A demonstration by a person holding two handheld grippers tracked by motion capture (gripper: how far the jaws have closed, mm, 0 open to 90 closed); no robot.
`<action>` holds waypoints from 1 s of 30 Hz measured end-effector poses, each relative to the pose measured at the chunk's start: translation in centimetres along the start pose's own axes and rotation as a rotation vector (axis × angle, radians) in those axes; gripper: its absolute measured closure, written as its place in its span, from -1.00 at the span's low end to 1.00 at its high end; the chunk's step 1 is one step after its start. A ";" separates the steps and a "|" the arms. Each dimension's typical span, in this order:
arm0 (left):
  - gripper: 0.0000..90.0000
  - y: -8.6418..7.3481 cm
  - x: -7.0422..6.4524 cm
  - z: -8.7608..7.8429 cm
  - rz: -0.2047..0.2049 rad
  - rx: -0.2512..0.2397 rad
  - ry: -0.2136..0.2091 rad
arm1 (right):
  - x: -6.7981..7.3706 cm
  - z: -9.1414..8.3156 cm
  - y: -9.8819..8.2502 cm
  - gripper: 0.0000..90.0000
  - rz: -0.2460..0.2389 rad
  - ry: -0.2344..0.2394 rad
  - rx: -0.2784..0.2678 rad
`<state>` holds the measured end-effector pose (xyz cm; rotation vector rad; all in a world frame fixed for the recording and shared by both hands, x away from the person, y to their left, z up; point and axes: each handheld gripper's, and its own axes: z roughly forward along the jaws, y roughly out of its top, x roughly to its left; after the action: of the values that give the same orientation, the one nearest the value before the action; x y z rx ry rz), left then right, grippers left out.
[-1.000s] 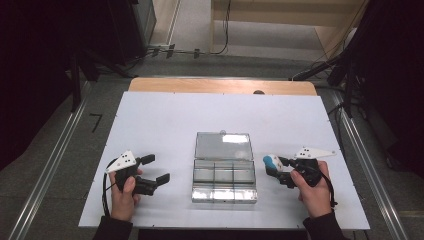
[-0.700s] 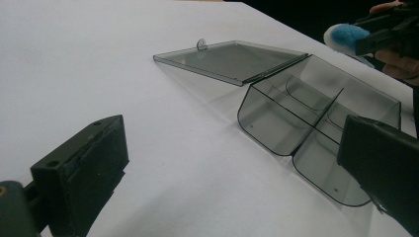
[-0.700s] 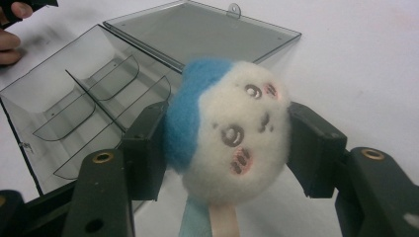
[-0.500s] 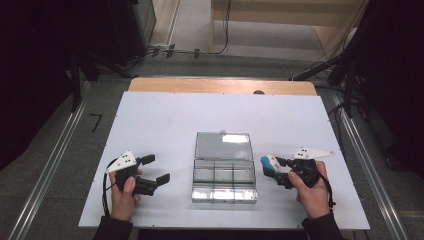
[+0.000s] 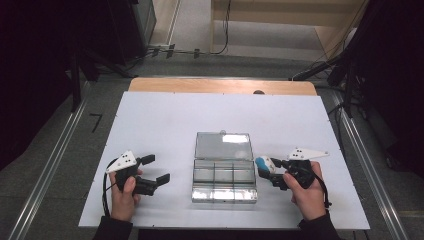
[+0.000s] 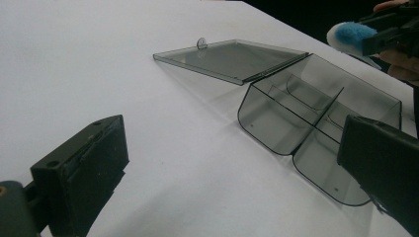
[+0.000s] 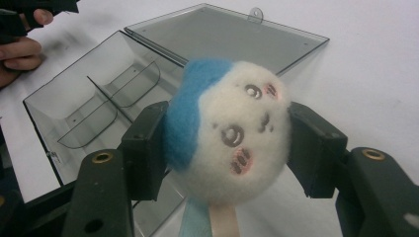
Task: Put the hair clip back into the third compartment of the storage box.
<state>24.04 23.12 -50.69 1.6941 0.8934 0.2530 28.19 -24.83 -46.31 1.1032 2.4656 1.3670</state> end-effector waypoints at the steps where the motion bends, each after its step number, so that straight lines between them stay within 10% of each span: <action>1: -1.00 0.0 0.0 0.0 0.000 0.000 0.000 | 0.1 0.1 0.0 -0.19 0.001 0.000 0.001; 30: -1.00 0.0 0.0 0.0 0.002 0.000 0.001 | 2.7 2.1 0.6 -0.19 -0.002 0.042 0.020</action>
<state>24.03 23.09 -50.68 1.6952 0.8926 0.2549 27.38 -21.47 -46.45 1.0872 2.5142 1.3826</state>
